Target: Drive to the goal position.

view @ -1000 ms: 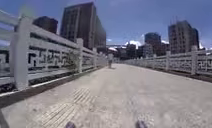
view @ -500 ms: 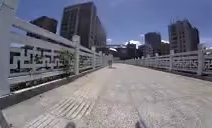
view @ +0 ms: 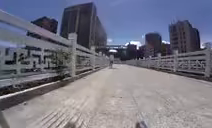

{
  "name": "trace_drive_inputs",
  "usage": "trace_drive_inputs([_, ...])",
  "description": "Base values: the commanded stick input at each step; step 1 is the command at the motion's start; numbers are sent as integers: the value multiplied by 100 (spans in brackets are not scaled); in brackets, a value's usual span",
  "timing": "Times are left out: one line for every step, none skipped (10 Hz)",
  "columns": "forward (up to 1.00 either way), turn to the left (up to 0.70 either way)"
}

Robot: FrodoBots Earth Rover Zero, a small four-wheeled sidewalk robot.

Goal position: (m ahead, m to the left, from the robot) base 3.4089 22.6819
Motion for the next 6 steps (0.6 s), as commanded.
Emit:
trace_drive_inputs([70,0])
trace_drive_inputs([70,0])
trace_drive_inputs([70,0])
trace_drive_inputs([70,0])
trace_drive_inputs([70,0])
trace_drive_inputs([70,0])
